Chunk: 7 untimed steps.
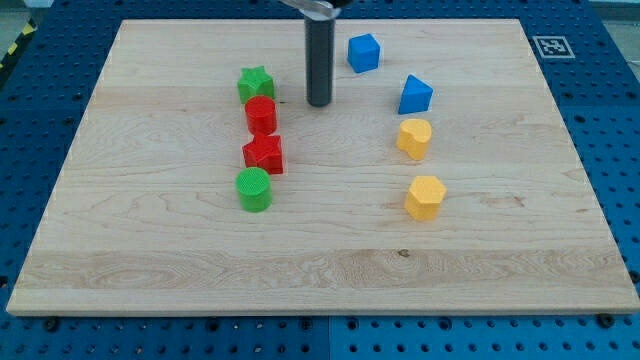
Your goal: Move the blue cube above the blue triangle
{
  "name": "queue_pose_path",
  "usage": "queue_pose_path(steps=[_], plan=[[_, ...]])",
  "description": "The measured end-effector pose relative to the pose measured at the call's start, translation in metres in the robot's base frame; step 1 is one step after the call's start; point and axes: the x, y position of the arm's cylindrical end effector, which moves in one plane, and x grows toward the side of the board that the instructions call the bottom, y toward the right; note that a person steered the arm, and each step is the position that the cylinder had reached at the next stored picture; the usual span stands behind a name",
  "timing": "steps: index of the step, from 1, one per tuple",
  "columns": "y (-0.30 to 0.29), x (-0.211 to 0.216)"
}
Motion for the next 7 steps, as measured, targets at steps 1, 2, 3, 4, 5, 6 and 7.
queue_pose_path(steps=[1,2,3,4,5,6,7], plan=[[-0.017,-0.035],[-0.017,-0.062],[-0.017,-0.075],[-0.003,-0.081],[0.019,-0.081],[0.037,-0.081],[0.05,-0.081]])
